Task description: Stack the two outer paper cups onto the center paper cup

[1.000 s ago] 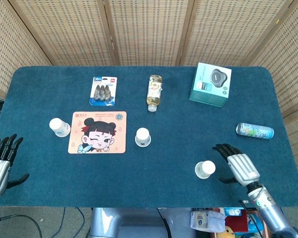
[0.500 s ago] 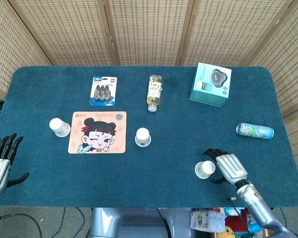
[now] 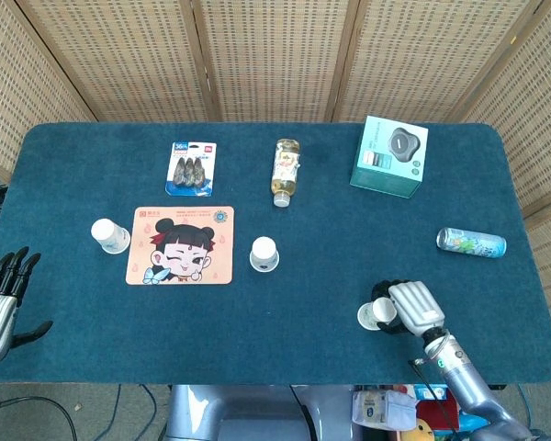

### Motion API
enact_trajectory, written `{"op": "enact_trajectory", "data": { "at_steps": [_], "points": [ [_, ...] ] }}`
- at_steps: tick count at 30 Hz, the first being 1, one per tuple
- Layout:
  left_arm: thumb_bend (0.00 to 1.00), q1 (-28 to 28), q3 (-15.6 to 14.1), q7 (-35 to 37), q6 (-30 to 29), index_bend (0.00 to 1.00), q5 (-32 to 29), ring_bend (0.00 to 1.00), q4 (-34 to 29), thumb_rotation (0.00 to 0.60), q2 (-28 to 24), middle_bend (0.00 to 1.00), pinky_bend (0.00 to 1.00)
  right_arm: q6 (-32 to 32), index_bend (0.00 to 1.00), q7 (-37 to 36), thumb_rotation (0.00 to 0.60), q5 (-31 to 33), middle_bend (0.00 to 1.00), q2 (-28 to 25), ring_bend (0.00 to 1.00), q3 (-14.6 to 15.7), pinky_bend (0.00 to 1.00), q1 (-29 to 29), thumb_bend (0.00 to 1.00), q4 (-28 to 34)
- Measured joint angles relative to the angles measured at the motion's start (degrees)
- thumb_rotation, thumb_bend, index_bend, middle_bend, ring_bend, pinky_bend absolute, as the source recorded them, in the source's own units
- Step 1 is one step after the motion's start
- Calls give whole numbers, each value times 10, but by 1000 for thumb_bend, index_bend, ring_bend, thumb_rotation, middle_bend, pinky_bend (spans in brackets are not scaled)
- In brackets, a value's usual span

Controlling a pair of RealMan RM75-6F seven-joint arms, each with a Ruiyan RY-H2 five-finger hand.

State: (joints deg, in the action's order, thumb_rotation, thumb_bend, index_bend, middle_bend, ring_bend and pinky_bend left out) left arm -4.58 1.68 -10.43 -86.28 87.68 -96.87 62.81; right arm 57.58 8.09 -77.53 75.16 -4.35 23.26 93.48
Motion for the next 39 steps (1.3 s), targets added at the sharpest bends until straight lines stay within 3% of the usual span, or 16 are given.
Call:
{"op": "enact_trajectory", "data": {
  "at_steps": [10, 19, 23, 29, 39],
  "points": [
    [36, -1, 1, 4, 4, 0, -4, 0, 0, 600, -2, 0, 0, 11, 526, 9, 600, -10, 541, -9, 485, -4, 527, 8, 472, 30],
    [37, -9, 4, 6, 22, 0, -18, 0, 2, 600, -1, 0, 0, 4, 526, 71, 600, 12, 540, -26, 485, -78, 527, 69, 481, 108],
    [37, -13, 7, 16, 28, 0, -23, 0, 6, 600, -2, 0, 0, -17, 526, 128, 600, 66, 540, -20, 484, -121, 527, 123, 486, 129],
    [37, -17, 11, 28, 37, 0, -34, 0, 10, 600, -5, 0, 0, -35, 526, 215, 600, 169, 539, 18, 484, -161, 527, 207, 493, 129],
    [37, -21, 15, 39, 48, 0, -49, 0, 11, 600, -10, 0, 0, -21, 527, 329, 600, 328, 534, 124, 484, -178, 527, 327, 498, 68]
  ]
}}
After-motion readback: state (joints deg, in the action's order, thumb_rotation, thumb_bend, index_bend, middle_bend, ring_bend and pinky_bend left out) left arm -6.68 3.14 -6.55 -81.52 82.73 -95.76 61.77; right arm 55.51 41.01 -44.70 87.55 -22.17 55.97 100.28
